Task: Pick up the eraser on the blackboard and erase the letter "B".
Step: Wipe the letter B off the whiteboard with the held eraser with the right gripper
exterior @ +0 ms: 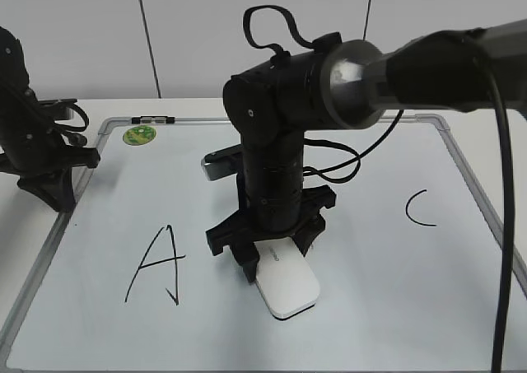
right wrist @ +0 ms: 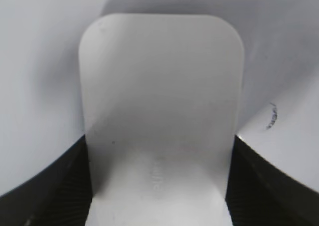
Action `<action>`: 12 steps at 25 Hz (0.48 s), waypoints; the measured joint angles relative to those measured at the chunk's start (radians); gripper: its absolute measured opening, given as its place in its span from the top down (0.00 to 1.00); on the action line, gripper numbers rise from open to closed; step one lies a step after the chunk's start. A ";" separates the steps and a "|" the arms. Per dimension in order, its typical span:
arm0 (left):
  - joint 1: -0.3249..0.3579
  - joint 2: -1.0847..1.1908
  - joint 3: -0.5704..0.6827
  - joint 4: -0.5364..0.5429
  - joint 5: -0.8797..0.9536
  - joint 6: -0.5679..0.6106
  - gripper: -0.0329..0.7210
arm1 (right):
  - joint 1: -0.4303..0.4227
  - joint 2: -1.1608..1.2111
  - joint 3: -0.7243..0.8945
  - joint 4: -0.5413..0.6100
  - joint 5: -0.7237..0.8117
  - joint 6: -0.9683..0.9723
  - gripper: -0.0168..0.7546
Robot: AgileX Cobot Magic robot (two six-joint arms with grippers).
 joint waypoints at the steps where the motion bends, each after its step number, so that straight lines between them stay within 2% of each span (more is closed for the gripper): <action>1: 0.000 0.000 0.000 0.000 0.000 0.000 0.91 | 0.003 0.000 -0.002 -0.008 0.002 0.012 0.31; 12: 0.000 0.000 0.000 0.009 0.004 0.001 0.91 | 0.003 0.001 -0.002 -0.025 0.015 0.060 0.31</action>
